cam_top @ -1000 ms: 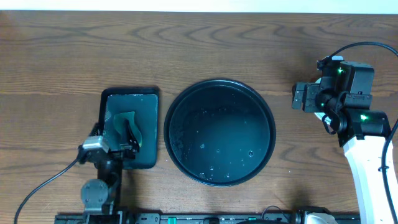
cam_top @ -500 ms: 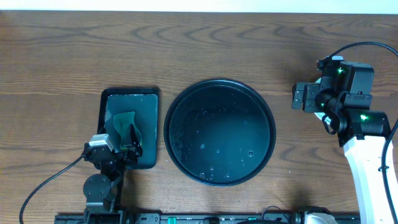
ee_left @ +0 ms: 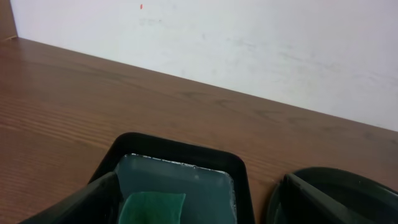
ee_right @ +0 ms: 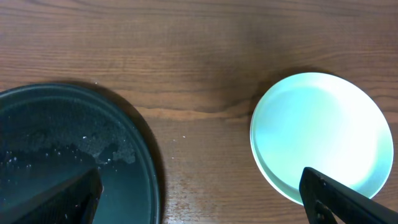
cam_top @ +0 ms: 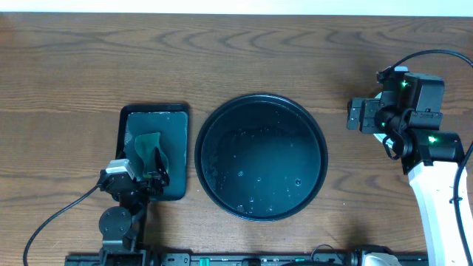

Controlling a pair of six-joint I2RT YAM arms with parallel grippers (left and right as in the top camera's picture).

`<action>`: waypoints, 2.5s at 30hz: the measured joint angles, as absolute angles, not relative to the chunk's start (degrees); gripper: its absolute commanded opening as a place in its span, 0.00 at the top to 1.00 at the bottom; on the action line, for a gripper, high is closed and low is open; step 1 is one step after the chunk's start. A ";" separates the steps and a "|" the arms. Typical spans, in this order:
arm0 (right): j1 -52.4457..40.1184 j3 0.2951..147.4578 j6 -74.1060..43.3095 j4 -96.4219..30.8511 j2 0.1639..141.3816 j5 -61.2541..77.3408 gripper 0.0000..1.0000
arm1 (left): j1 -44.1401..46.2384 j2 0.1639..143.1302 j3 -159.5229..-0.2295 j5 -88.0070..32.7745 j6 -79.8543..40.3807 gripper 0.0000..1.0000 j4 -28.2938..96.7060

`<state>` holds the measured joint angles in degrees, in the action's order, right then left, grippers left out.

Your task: Clean dirty plates on tray and stack at the side

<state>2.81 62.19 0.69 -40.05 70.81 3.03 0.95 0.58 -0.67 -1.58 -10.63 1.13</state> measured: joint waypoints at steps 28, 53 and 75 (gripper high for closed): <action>2.81 62.19 0.69 -40.34 65.23 3.05 0.01 | 0.95 0.58 -0.67 -1.58 -10.63 0.18 1.13; 2.81 62.52 0.71 -45.12 16.40 3.01 0.01 | 0.95 0.58 -0.73 -1.58 -10.61 0.18 1.26; 2.81 24.03 0.45 -0.71 0.64 10.48 0.01 | 0.95 0.58 -0.75 -1.58 -10.52 0.18 1.28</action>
<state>2.81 24.03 0.45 -0.71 0.64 10.48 0.95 0.58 -0.75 -1.58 -10.52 1.28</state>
